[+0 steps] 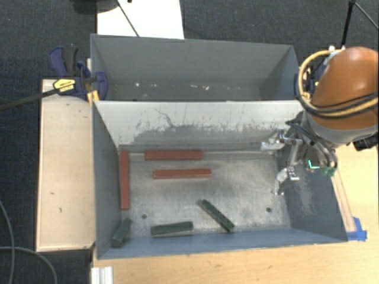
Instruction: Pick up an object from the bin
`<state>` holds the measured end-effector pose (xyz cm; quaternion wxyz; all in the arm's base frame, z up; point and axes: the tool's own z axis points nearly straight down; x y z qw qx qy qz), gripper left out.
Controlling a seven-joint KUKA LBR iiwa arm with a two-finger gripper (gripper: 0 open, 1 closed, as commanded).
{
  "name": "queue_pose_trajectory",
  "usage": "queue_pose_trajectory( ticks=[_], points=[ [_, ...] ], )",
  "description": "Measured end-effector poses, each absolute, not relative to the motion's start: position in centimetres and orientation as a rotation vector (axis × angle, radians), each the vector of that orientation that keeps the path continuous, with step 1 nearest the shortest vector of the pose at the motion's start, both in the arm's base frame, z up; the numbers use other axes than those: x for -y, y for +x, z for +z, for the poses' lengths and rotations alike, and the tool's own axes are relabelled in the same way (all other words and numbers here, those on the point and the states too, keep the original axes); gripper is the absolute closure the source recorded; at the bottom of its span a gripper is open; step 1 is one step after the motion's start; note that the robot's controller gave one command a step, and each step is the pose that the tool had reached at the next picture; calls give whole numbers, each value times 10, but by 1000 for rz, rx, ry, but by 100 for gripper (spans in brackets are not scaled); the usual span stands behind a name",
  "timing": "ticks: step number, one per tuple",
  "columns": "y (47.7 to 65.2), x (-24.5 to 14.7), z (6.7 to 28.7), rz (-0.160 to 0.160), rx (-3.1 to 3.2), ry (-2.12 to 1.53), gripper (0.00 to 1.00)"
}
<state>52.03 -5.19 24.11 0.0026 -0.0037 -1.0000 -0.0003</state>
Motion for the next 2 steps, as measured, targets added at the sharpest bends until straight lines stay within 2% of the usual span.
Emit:
queue_pose_trajectory(
  ticks=[1,2],
  points=[
    [522,52,245,0,3145,-9,0],
    [532,21,201,2,3149,106,0]
  ],
)
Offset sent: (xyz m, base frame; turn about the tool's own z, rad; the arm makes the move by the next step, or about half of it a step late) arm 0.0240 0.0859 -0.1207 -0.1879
